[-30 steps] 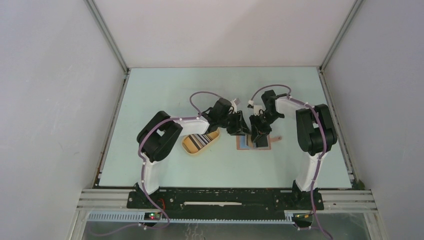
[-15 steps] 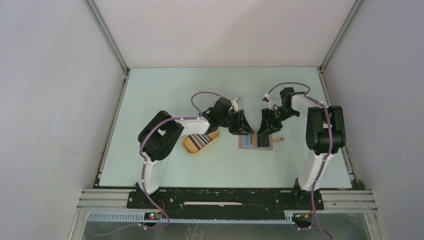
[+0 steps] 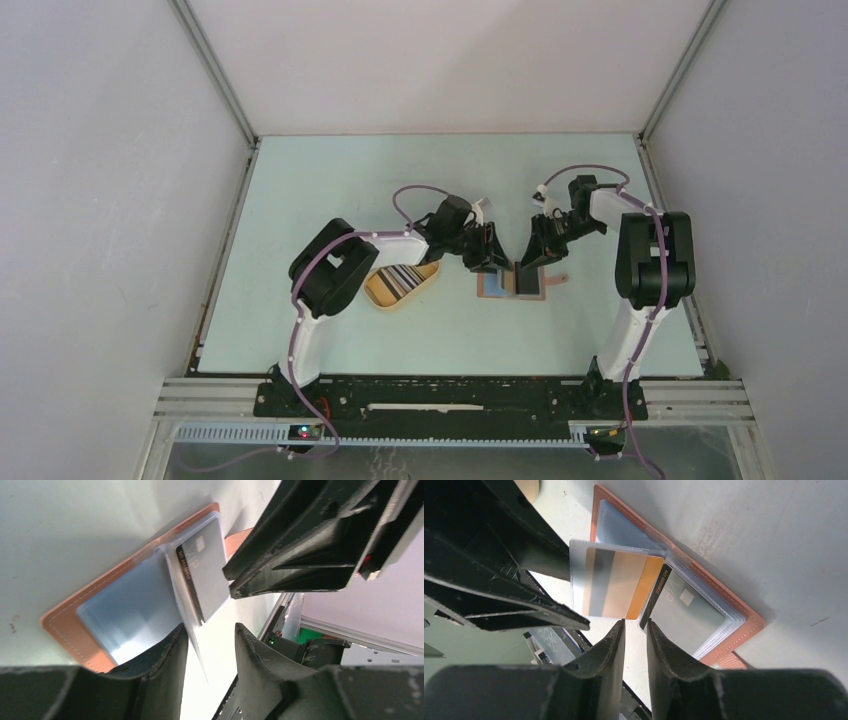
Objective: Put the credit cards into the card holder
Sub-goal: Turn over the card slot in the card holder.
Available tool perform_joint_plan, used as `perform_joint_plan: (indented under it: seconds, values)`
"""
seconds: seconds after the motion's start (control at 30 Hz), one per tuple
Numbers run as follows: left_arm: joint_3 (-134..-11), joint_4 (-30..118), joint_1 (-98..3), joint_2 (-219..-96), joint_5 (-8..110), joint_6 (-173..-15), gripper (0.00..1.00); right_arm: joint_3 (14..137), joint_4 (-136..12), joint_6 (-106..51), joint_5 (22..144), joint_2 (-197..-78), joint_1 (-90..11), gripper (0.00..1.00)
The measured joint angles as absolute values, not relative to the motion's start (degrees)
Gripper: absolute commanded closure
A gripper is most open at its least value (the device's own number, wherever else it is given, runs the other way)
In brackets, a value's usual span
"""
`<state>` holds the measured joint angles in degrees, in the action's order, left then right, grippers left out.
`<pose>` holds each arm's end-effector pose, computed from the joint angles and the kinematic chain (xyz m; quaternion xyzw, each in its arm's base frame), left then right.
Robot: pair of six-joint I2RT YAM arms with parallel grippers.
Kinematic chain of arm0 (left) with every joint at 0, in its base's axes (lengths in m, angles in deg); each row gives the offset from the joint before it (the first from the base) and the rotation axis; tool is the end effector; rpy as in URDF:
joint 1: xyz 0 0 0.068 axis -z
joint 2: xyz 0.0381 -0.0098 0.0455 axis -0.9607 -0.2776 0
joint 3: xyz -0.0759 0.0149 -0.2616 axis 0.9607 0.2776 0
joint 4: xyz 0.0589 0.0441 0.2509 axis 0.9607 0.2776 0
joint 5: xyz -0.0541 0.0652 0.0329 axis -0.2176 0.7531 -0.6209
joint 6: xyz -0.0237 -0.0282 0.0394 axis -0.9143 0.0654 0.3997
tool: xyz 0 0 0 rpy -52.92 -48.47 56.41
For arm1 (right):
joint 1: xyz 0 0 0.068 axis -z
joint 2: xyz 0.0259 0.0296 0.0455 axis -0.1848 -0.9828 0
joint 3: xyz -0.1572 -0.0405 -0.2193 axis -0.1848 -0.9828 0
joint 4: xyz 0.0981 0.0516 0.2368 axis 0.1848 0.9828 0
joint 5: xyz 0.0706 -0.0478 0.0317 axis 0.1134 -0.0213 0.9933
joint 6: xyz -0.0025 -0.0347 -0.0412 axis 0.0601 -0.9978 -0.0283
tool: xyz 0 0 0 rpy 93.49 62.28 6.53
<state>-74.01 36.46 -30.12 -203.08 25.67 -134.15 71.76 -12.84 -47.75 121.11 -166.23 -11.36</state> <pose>0.3105 -0.3246 0.1397 0.0704 0.8639 -0.4896 0.0952 0.3426 0.0295 0.1573 -0.1211 0.9148 0.3810 0.0573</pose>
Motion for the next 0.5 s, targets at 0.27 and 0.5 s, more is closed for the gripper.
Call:
perform_joint_plan:
  seconds: [0.27,0.5]
  values:
    - [-79.7,40.0,-29.2,-203.8,24.9,-133.6,0.51,71.8,-12.9,-47.4,121.4,-166.2,-9.5,0.72]
    - [-87.8,44.7,-27.8,-209.3,22.2,-133.0,0.46,71.8,-13.0,-47.1,121.4,-166.2,-5.6,0.72]
